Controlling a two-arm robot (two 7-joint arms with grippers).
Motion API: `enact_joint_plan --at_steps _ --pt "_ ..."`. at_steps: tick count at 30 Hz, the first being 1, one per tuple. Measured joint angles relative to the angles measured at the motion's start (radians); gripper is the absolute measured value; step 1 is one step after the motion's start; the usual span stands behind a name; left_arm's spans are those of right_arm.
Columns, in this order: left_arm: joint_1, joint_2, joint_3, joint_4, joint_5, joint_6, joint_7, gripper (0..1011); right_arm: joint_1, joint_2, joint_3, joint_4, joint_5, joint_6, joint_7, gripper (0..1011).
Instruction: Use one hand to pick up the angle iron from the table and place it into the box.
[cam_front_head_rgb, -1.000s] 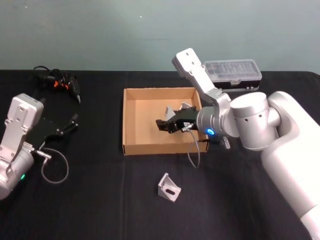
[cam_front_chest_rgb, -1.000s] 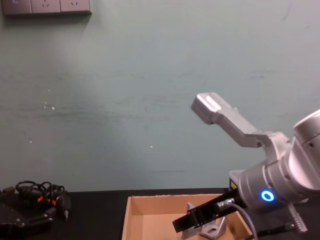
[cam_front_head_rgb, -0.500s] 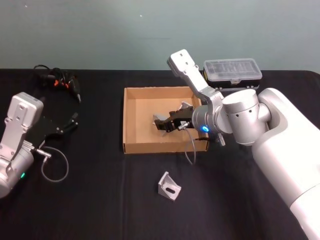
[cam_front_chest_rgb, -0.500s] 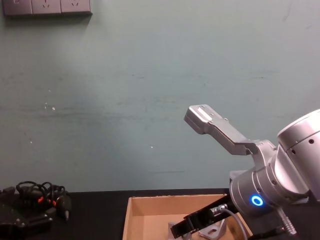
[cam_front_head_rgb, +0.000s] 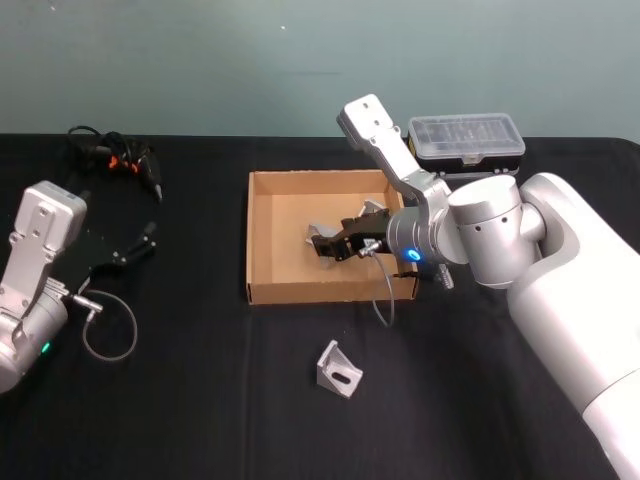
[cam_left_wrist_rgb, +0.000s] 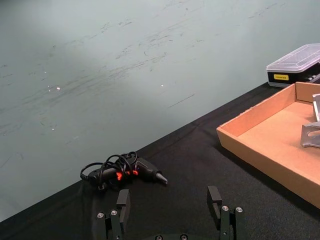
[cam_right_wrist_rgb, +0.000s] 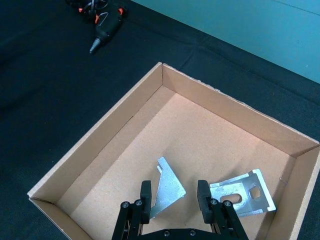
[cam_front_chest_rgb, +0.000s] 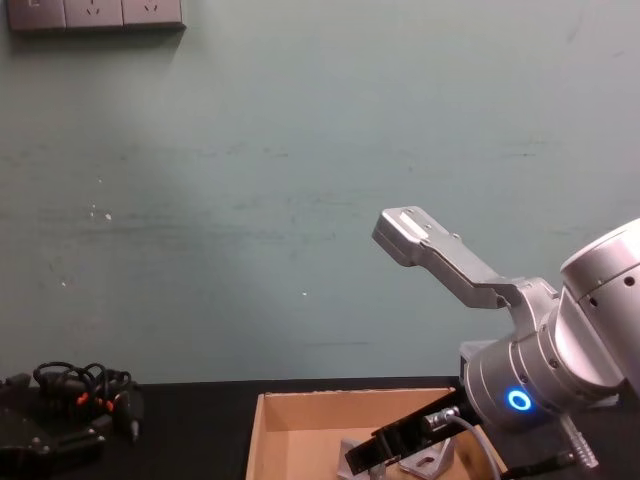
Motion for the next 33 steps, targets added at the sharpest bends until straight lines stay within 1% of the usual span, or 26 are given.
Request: enact_joint_plan --at_steps 11,12,14,15,16,19,21,24,26,33 --pt "0.0 0.0 0.0 0.0 0.0 0.0 0.0 1011 0.001 -0.001 -0.001 0.002 0.0 0.0 -0.001 582" --pt "0.0 0.0 0.0 0.0 0.0 0.0 0.0 1011 0.001 -0.001 -0.001 0.003 0.0 0.0 -0.001 628" --pt "0.0 0.0 0.0 0.0 0.0 0.0 0.0 1011 0.001 -0.001 -0.001 0.003 0.0 0.0 -0.001 681" --pt "0.0 0.0 0.0 0.0 0.0 0.0 0.0 1011 0.001 -0.001 -0.001 0.003 0.0 0.0 -0.001 681" --pt "0.0 0.0 0.0 0.0 0.0 0.0 0.0 1011 0.001 -0.001 -0.001 0.003 0.001 0.0 -0.001 734" --pt "0.0 0.0 0.0 0.0 0.0 0.0 0.0 1011 0.001 -0.001 -0.001 0.003 0.001 0.0 -0.001 833" --pt "0.0 0.0 0.0 0.0 0.0 0.0 0.0 1011 0.002 -0.001 -0.001 0.003 0.001 0.0 -0.001 863" --pt "0.0 0.0 0.0 0.0 0.0 0.0 0.0 1011 0.002 -0.001 -0.001 0.004 0.001 0.0 -0.001 961" --pt "0.0 0.0 0.0 0.0 0.0 0.0 0.0 1011 0.002 -0.001 -0.001 0.004 0.001 0.0 -0.001 1002" --pt "0.0 0.0 0.0 0.0 0.0 0.0 0.0 1011 0.0 -0.001 0.0 0.001 0.002 -0.002 -0.001 1004"
